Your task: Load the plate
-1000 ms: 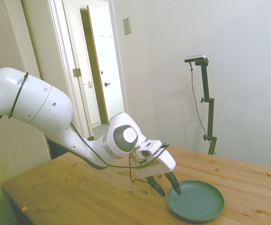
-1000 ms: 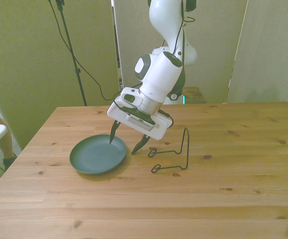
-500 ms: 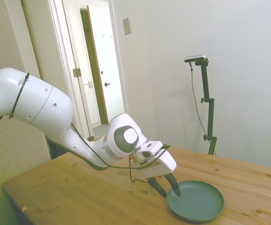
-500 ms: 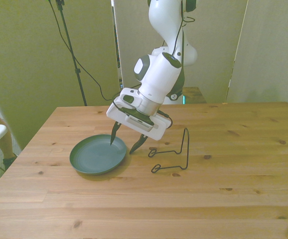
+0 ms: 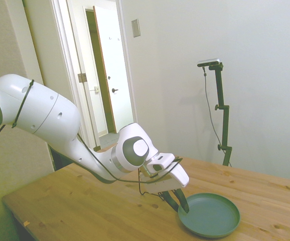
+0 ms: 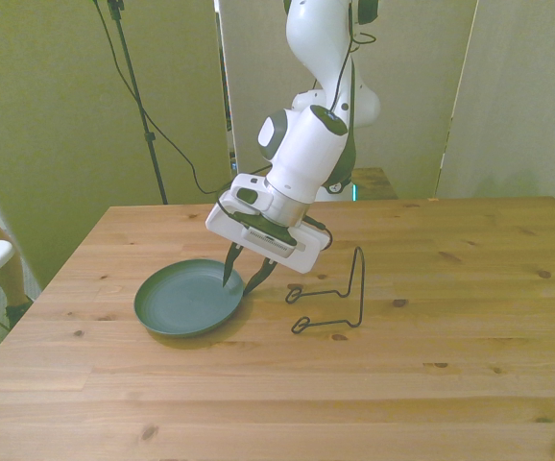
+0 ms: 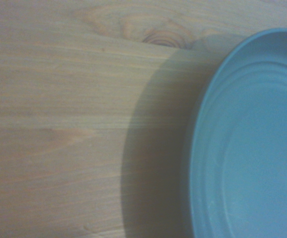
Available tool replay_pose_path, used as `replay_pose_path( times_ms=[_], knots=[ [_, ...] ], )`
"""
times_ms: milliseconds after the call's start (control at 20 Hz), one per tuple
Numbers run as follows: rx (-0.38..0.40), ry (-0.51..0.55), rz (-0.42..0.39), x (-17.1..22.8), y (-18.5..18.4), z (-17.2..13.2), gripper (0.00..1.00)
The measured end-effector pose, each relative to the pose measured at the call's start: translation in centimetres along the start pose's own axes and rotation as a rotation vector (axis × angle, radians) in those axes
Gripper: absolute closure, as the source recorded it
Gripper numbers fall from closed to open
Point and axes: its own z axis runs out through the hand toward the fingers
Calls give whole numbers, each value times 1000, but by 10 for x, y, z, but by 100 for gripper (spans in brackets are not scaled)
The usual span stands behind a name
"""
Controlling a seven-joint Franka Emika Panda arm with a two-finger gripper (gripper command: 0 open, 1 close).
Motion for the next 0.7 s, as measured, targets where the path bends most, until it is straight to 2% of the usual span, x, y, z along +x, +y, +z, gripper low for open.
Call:
replay_pose_path(
  times_ms=[250, 400, 700],
  knots=[
    [19, -31, 7, 0, -1, -1, 100],
    [61, -75, 15, 6, -2, -7, 100],
    [172, -154, 41, 34, 7, -53, 100]
  ],
)
